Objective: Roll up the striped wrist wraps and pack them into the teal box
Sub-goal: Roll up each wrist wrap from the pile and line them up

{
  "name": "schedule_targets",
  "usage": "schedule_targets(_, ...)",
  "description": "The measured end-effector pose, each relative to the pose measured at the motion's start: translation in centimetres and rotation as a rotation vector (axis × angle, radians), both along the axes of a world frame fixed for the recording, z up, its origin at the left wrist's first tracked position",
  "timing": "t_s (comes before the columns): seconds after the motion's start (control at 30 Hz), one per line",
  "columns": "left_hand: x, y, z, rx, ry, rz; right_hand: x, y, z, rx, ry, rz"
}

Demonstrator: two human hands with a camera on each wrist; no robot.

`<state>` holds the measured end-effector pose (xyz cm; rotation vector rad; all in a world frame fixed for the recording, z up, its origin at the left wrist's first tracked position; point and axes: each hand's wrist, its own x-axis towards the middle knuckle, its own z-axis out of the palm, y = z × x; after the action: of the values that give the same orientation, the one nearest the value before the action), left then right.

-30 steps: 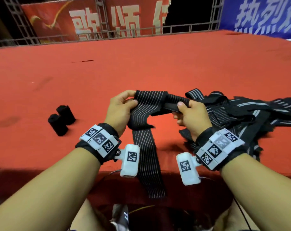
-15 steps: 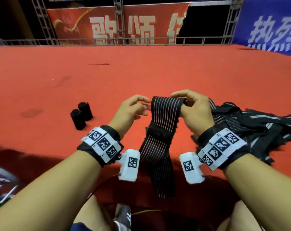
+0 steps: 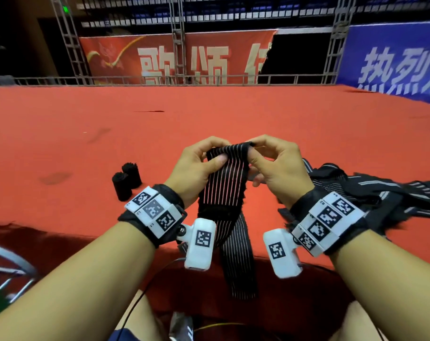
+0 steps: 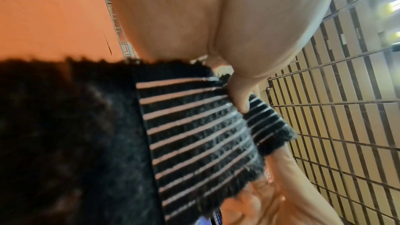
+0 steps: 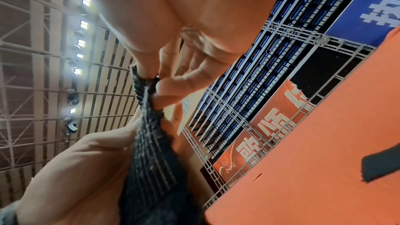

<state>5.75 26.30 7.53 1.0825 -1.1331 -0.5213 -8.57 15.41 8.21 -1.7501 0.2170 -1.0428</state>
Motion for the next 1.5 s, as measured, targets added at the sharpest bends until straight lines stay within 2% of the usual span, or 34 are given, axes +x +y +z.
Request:
schedule_targets(0.2, -0.6, 0.9, 1.4, -0.025, 0.0, -0.021, -0.7, 0.7, 1.4, -0.077, -0.029, 0.048)
schedule_targets(0.37, -1.0, 0.5, 1.6, -0.006, -0.043, 0.042, -0.4, 1.4, 2.3, -0.227, -0.111, -0.014)
schedule_targets(0.5, -1.5, 0.7, 1.6, -0.032, 0.035, -0.013, -0.5, 1.6, 2.2, -0.174, -0.137, 0.055)
schedule_targets(0.6, -1.9, 1.2, 2.1, -0.044, 0.086, -0.082, -0.6, 1.8, 2.2, -0.124, -0.127, 0.014)
schedule_targets(0.77, -2.7, 1.0, 2.4, -0.028, -0.084, 0.006, -0.7, 1.2, 1.8, -0.126, -0.051, -0.009)
schedule_targets(0.83, -2.4, 1.0, 2.0, -0.025, -0.091, -0.008, -0.9, 0.9, 1.6, -0.124, -0.031, -0.02)
schedule_targets(1.1, -1.2, 1.2, -0.1, 0.047, -0.137, -0.083, -1.0, 0.0, 0.3, 0.0, 0.039, -0.012)
schedule_targets(1.37, 0.1, -0.3, -5.5, 0.149, 0.138, -0.014, -2.0, -2.4, -5.3, 0.025, 0.284, 0.128)
schedule_targets(1.5, 0.5, -1.4, -8.5, 0.246, 0.153, 0.019, -1.2, -4.2, -8.5, 0.065, 0.381, 0.093)
